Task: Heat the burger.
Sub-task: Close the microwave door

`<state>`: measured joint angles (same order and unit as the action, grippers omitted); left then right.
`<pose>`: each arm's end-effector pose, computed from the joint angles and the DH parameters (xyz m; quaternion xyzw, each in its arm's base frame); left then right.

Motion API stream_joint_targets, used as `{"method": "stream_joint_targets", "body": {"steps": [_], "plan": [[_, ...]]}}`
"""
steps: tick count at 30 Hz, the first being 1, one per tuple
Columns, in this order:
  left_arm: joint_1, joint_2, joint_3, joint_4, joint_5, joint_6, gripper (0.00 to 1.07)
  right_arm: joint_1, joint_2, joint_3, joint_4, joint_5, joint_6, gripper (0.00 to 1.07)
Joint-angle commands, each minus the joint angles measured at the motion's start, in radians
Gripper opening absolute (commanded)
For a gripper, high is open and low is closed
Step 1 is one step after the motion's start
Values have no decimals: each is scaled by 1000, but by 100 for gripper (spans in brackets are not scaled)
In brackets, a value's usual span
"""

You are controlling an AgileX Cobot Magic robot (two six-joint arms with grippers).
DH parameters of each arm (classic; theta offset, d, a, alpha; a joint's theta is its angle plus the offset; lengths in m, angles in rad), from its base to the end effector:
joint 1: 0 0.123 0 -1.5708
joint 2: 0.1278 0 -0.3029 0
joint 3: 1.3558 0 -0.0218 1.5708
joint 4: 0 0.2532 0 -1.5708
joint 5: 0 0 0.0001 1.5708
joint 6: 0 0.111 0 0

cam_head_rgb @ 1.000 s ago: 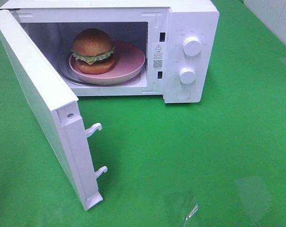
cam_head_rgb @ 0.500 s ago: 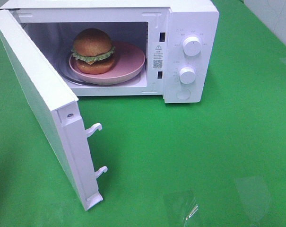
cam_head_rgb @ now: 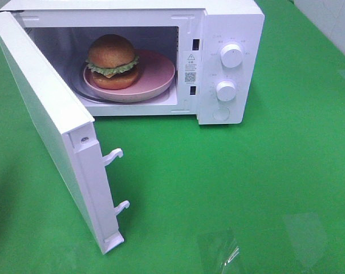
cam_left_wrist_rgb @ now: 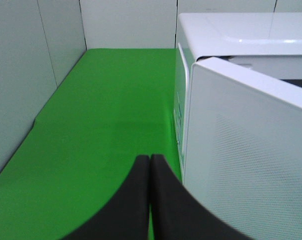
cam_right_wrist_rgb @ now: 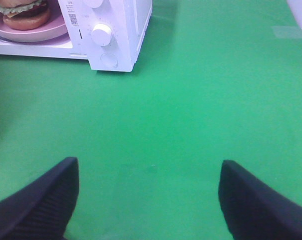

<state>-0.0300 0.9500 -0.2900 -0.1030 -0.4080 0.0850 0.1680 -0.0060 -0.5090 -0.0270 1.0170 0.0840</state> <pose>0.1907 -0.0012 0.2524 -0.0054 0.7635 0.0028 0.6458 -0.0024 -0.0030 0.2764 -0.0348 0.8368 0.0553 0.5437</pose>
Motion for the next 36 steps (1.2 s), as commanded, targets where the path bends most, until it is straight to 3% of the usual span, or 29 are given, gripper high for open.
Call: {"method": "stream_joint_targets", "body": {"steps": [1,3,6,7,8,9,11,14,18,23,28,36], "plan": [[4,77,3,16,-104,-9,0,-6,-23,1,-6,-15,9,76],[4,131,3,45,-158,-14,0,-6,-23,1,-6,-15,9,75],[4,251,3,136,-307,-85,0,-6,-23,1,-6,-15,9,75],[4,251,3,136,-307,-85,0,-6,-23,1,-6,-15,9,75],[4,328,2,198,-406,-148,0,-6,-23,1,-6,-15,9,75],[4,328,2,198,-406,-148,0,-6,-23,1,-6,-15,9,75],[4,460,2,266,-543,-219,0,-6,-23,1,-6,-15,9,75],[4,491,2,270,-561,-231,0,-6,-23,1,-6,-15,9,75],[4,616,-4,322,-660,-297,0,-6,-23,1,-6,-15,9,75],[4,647,-34,367,-660,-299,0,-6,-23,1,-6,-15,9,75],[4,677,-114,416,-626,-379,0,-6,-23,1,-6,-15,9,75],[-53,680,-189,442,-501,-373,0,-6,-23,1,-6,-15,9,75]]}}
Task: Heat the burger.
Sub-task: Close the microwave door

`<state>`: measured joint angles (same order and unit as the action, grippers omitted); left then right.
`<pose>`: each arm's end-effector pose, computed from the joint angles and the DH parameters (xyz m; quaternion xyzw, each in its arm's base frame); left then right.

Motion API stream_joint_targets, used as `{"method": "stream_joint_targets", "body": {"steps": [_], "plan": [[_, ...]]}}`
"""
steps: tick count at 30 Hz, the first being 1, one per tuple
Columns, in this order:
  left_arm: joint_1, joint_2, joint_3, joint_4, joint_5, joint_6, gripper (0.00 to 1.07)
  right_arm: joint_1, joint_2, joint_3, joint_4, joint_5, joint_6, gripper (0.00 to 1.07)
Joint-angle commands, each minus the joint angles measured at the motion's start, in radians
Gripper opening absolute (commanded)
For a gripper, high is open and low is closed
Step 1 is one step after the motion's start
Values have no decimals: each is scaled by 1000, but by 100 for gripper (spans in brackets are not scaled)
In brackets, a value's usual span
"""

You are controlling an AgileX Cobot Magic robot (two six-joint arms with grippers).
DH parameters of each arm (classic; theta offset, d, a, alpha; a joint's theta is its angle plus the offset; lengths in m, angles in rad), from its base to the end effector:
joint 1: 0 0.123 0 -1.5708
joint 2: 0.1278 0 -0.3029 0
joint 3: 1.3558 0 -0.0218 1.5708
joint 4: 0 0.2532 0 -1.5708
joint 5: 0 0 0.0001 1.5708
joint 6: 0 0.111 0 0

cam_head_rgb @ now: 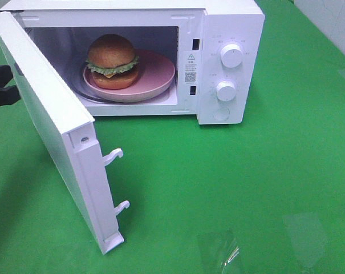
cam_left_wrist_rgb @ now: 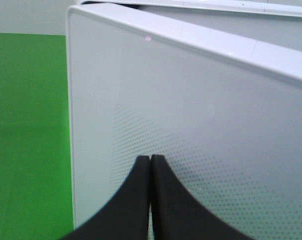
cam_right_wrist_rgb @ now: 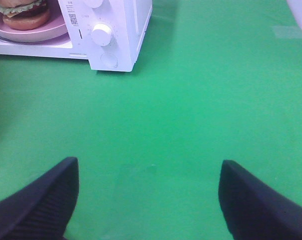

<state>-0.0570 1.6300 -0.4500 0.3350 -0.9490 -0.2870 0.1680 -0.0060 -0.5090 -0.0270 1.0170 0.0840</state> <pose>0.2954 -0.0465 0.1875 0.0755 0.7592 -0.1488 0.6291 -0.0024 -0.0030 0.2764 -0.0348 0.8368 0.0553 0.5437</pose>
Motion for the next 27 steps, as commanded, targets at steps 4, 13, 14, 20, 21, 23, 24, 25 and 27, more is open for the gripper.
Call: {"method": "stream_joint_targets", "body": {"steps": [4,13,14,20,21,23,24,25,27], "plan": [[-71,16,-63,0,43,7,0,-6,-23,1,-6,-15,9,75],[-163,56,-153,-38,104,8,0,-6,-23,1,-6,-15,9,75],[-179,61,-166,-57,115,8,0,-6,-23,1,-6,-15,9,75],[-225,78,-197,-81,139,8,0,-6,-23,1,-6,-15,9,75],[-244,85,-209,-98,152,11,0,-6,-23,1,-6,-15,9,75],[-261,95,-225,-111,154,15,0,-6,-23,1,-6,-15,9,75],[-261,95,-225,-111,154,15,0,-6,-23,1,-6,-15,9,75],[-278,103,-244,-127,163,15,0,-6,-23,1,-6,-15,9,75],[-294,113,-267,-138,176,17,0,-6,-23,1,-6,-15,9,75]]}}
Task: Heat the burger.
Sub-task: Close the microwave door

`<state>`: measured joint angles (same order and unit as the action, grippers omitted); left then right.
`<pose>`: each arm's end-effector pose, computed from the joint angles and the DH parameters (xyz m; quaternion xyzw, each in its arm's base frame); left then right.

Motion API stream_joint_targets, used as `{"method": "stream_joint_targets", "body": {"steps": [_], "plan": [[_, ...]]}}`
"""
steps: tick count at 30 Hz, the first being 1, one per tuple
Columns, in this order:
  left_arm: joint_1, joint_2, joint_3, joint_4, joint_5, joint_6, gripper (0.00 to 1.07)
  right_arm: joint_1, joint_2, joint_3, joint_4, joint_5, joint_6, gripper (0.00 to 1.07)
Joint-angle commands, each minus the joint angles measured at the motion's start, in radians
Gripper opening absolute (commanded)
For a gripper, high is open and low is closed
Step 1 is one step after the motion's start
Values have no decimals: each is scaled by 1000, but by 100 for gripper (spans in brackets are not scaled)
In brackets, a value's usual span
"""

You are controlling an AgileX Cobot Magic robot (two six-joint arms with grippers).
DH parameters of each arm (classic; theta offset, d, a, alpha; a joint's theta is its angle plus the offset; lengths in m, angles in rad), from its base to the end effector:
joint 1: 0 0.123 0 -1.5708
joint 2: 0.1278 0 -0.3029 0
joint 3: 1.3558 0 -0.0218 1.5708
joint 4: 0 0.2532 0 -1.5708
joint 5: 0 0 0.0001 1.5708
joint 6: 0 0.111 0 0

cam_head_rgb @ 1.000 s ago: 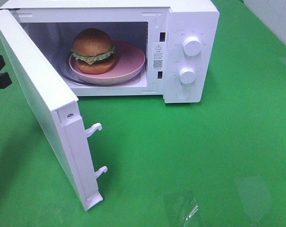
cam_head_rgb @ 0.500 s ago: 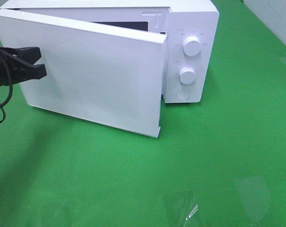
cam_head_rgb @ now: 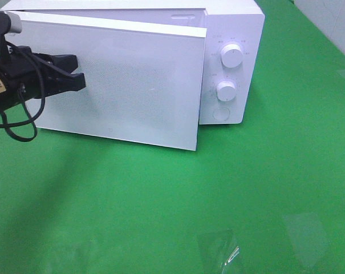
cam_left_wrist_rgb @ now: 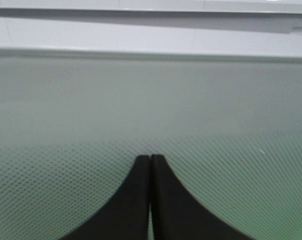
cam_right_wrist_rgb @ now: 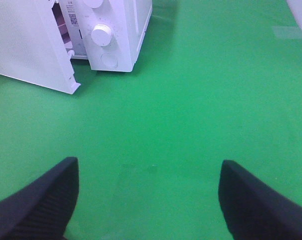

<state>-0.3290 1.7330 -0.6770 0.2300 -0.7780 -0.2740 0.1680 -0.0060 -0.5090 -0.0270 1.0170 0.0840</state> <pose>0.3305 -0.1316 0.1946 0.1353 0.7627 -0.1974 0.6008 -0.0024 -0.0030 0.2764 -0.0348 0.8368 0.0553 0.5437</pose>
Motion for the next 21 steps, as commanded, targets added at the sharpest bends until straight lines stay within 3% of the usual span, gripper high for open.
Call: {"method": "stream_joint_targets", "body": {"steps": [1,21], "plan": [[-22,10,-40,-33,5,4,0,-6,-23,1,-6,-15,9,75],[-180,129,-271,-93,142,24,0,-6,-23,1,-5,-15,6,75]]}}
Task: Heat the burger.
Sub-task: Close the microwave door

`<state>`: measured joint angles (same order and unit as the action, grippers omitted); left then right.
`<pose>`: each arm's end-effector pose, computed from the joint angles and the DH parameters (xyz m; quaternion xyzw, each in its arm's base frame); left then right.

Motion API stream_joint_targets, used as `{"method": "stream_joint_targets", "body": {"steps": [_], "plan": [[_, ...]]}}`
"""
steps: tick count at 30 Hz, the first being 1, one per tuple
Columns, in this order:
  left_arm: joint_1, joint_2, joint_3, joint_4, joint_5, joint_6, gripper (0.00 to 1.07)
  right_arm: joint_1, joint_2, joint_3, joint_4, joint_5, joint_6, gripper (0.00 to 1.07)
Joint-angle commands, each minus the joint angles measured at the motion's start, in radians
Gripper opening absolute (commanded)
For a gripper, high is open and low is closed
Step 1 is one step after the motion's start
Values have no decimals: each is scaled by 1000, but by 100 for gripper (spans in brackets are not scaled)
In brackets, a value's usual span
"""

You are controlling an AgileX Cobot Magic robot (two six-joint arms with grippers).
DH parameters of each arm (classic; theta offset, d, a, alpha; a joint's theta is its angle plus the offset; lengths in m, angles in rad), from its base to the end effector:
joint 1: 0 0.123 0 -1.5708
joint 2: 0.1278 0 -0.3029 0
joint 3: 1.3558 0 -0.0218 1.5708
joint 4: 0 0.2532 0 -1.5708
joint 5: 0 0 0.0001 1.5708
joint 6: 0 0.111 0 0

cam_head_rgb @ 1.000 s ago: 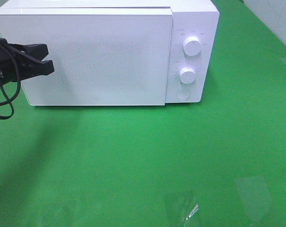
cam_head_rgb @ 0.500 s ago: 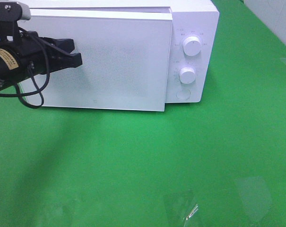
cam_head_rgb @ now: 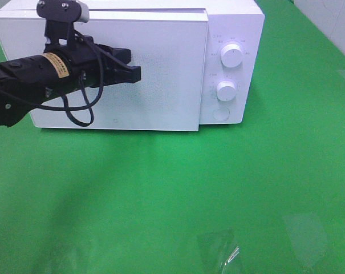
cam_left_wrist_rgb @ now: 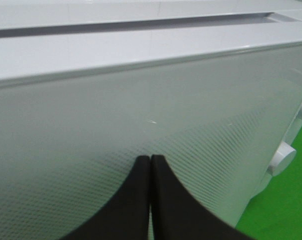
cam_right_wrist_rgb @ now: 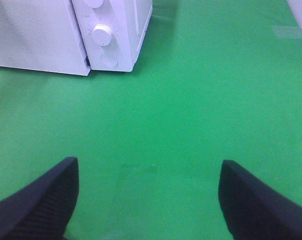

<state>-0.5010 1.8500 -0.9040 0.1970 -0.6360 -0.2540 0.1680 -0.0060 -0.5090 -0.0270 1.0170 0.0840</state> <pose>0.3526 -0.2078 0.1983 0.1933 0.7595 -0.2255 0.5787 -0.0024 -0.0030 0.2764 -0.0348 0.8368 0.0553 0.5437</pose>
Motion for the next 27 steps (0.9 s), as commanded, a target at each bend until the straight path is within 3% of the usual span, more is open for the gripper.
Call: {"method": "stream_joint_targets", "body": {"steps": [1,11,27], "plan": [[-8,12,-44,-60,0,4,0,-6,-23,1,-5,-15,6,75],[-48,80,-198,-132,66,8,0,-6,-23,1,-5,-15,6,75],[-137,150,-417,-124,158,4,0,-6,-23,1,-5,-15,6,75]]}}
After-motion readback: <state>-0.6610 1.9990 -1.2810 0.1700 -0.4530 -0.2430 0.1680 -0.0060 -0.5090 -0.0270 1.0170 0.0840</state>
